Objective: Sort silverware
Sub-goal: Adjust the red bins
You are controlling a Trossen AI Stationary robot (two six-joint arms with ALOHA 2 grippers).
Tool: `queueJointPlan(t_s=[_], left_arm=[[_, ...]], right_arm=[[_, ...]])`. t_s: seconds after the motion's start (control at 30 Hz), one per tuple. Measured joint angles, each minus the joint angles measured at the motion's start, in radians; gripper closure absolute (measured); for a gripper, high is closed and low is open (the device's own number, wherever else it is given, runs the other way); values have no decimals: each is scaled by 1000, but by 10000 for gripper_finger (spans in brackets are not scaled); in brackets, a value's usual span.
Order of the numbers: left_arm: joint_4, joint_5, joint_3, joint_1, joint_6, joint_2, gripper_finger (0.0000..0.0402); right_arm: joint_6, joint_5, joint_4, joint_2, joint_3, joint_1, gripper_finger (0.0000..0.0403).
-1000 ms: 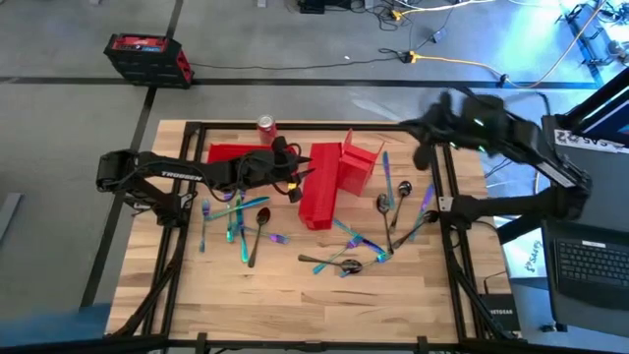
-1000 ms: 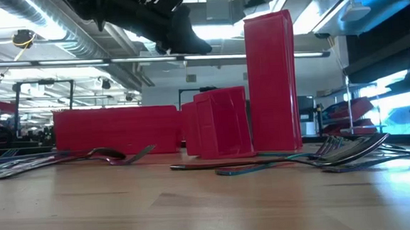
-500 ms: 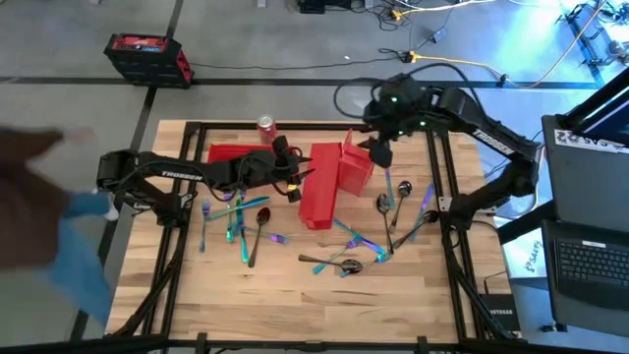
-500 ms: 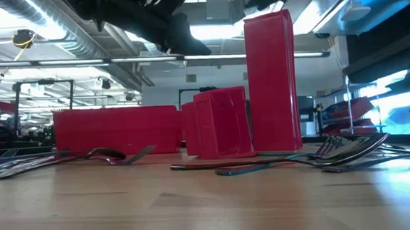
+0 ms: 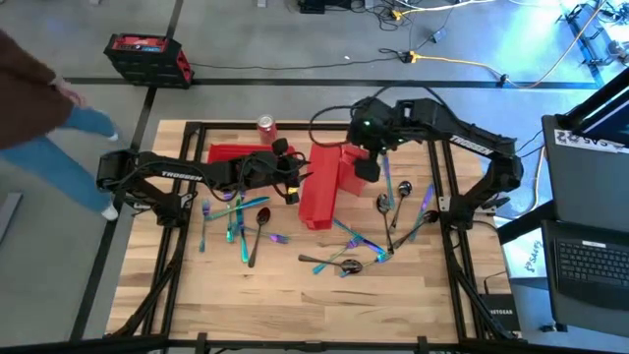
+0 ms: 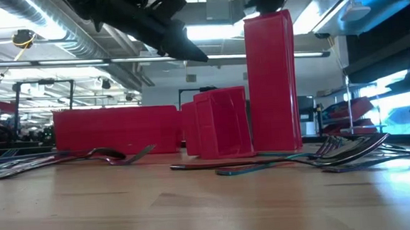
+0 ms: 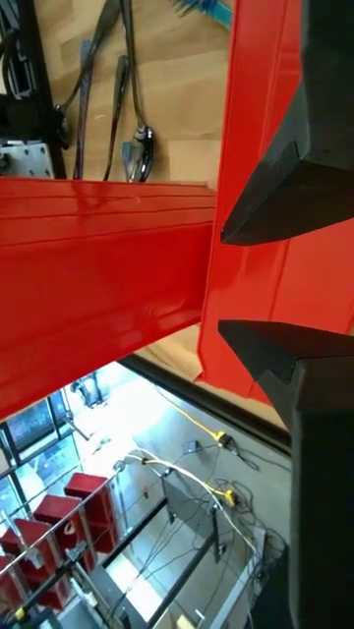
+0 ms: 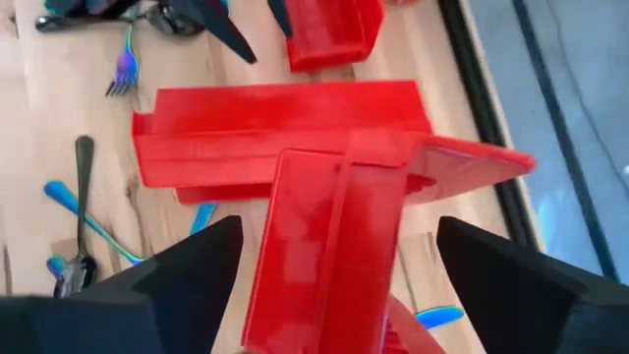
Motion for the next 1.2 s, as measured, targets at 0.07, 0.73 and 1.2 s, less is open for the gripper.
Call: queueJointPlan(t_s=[0.07, 0.73, 1.2], left_arm=[[0, 0, 0, 0, -6, 0, 279], [0, 0, 0, 0, 1, 0, 279], [-1, 0, 0, 0, 15, 0, 279]], right_arm=[[-2, 1, -5, 15, 0, 0, 75], [-23, 21, 10, 24, -124, 1, 80], [-8, 18, 6, 24, -124, 2, 175]])
